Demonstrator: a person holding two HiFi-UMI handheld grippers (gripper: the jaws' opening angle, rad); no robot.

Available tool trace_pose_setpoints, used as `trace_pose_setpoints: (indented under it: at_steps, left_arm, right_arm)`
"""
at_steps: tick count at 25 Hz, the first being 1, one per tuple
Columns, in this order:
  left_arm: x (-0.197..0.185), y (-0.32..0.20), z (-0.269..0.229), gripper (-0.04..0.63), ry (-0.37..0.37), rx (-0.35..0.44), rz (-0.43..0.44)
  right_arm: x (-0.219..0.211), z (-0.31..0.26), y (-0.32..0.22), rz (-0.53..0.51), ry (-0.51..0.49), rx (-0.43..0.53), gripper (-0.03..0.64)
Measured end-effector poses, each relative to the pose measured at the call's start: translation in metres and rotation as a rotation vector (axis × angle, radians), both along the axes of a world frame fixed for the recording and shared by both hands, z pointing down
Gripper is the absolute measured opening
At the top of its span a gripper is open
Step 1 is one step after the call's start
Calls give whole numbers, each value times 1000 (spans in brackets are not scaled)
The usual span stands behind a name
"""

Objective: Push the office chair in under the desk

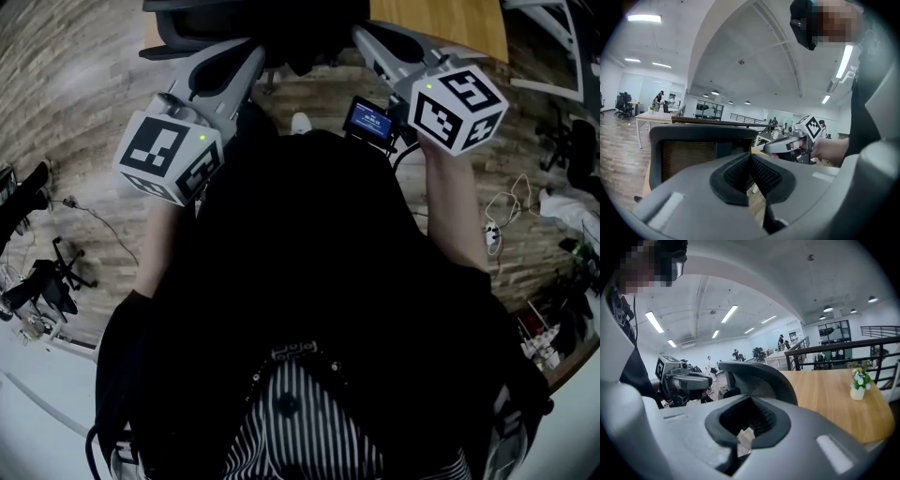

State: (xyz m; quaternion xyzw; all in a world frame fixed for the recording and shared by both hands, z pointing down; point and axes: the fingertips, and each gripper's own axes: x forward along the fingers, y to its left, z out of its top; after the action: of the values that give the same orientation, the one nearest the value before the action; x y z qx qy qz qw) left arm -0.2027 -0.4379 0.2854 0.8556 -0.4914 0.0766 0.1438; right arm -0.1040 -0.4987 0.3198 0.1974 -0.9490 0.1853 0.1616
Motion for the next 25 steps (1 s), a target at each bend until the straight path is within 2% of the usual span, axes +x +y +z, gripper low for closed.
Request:
trace_pose_setpoints:
  at_steps: [10,19,25]
  left_arm:
    - [14,0,-2,5,-8,11,32]
    - [7,0,2,5,-32,0,-9]
    - [3,2,3,3,-32,-4,-15]
  right_arm:
    - [-15,4,13,-48,-2,-7,-1]
    - [9,5,-1,-12,4,-5,0]
    - [8,7,2,-14,3,-8,0]
